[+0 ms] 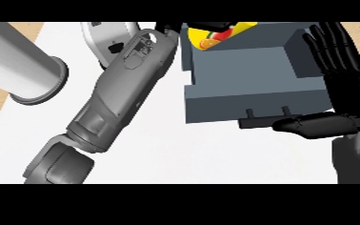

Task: Pick up the cup, place it into the drawer and close the drawer

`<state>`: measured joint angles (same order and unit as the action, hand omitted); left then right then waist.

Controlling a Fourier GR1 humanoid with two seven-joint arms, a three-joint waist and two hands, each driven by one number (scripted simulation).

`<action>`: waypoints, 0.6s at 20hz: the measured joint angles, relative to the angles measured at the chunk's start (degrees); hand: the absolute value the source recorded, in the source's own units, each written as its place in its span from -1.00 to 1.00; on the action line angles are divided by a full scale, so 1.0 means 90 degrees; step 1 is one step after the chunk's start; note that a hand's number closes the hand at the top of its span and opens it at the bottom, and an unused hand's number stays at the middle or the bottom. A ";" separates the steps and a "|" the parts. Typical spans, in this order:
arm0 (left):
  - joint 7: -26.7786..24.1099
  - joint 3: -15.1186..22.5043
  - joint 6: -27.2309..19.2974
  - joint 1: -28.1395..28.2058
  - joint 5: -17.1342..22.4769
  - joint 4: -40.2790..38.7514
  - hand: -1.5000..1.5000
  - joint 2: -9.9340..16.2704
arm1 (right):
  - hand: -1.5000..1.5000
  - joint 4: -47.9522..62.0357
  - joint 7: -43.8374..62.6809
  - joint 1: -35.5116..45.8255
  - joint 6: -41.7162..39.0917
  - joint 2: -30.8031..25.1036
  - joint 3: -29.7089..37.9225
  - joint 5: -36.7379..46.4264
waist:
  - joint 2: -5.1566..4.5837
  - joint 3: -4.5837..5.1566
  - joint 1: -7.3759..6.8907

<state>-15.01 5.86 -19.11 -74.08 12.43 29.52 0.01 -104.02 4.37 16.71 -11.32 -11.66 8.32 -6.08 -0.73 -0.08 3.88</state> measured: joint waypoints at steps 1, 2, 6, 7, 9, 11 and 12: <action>0.0022 0.0080 -0.0031 -0.0094 0.0057 -0.0187 1.00 -0.0001 | -1.00 0.0081 -0.0010 0.0094 -0.0008 -0.0023 0.0023 -0.0011 | -0.0017 -0.0001 0.0025; 0.0059 0.0175 -0.0097 -0.0188 0.0093 -0.0360 1.00 0.0000 | -1.00 0.0064 -0.0053 0.0051 -0.0052 -0.0019 -0.0004 -0.0019 | -0.0029 -0.0001 0.0078; 0.0231 0.0593 0.0045 -0.0319 0.0280 -0.0916 1.00 -0.0001 | -1.00 0.0205 -0.0066 0.0251 -0.0123 -0.0032 -0.0061 -0.0048 | -0.0094 -0.0005 0.0270; 0.0264 0.0703 0.0140 -0.0330 0.0284 -0.1035 1.00 -0.0002 | -1.00 0.0244 -0.0114 0.0268 -0.0132 -0.0033 -0.0056 -0.0043 | -0.0108 -0.0006 0.0301; 0.0366 0.0952 0.0250 -0.0315 0.0335 -0.1187 1.00 -0.0002 | -1.00 0.0211 -0.0083 0.0340 -0.0160 -0.0024 -0.0101 -0.0072 | -0.0123 -0.0007 0.0420; 0.0364 0.1116 0.0346 -0.0268 0.0411 -0.1289 1.00 -0.0001 | -1.00 0.0210 -0.0090 0.0408 -0.0197 -0.0010 -0.0155 -0.0089 | -0.0160 -0.0007 0.0543; 0.0347 0.1212 0.0385 -0.0214 0.0435 -0.1333 -1.00 -0.0002 | -1.00 0.0243 -0.0082 0.0453 -0.0195 0.0003 -0.0188 -0.0071 | -0.0174 -0.0006 0.0578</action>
<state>-11.89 16.77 -15.65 -76.00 16.35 17.53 0.00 -101.84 3.63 20.78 -13.08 -11.64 6.63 -6.73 -2.30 -0.14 9.07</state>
